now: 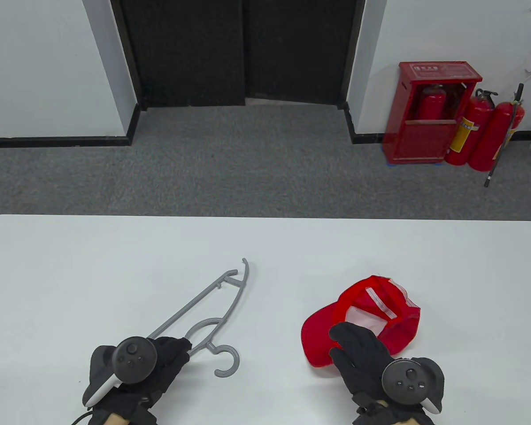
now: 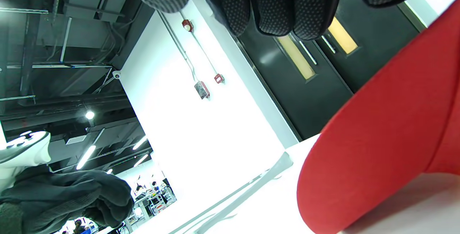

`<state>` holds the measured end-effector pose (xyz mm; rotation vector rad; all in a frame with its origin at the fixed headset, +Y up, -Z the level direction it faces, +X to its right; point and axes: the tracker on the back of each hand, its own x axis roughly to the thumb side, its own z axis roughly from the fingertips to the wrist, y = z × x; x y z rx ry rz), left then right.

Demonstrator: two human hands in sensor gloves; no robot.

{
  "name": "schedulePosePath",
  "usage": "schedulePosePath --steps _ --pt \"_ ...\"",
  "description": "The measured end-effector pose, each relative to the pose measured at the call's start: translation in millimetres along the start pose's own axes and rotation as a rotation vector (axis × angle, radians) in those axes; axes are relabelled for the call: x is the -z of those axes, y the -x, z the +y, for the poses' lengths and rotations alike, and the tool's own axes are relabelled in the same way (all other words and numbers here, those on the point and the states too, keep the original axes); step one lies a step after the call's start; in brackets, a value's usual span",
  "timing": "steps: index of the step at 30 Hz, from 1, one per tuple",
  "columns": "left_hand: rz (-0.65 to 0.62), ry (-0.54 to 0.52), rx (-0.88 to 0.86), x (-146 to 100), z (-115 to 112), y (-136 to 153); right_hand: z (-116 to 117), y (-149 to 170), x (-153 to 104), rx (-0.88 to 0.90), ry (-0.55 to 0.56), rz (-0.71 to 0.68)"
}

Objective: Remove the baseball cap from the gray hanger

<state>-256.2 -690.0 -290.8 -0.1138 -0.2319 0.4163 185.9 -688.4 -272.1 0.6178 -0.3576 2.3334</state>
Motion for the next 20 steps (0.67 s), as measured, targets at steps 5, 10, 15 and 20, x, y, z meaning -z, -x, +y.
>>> schedulePosePath --steps 5,10,15,20 --pt "-0.003 0.001 0.003 0.0 -0.2 -0.2 0.0 0.1 -0.3 0.000 0.007 -0.003" --pt "-0.003 0.007 0.006 0.0 -0.7 -0.6 -0.2 0.0 -0.3 0.007 0.011 -0.003" --pt "-0.010 -0.018 0.006 -1.1 1.2 -1.4 0.1 -0.2 -0.3 0.008 0.006 -0.011" --pt "-0.012 -0.020 0.011 -1.2 1.2 -1.7 0.2 -0.7 -0.5 0.002 0.009 -0.020"
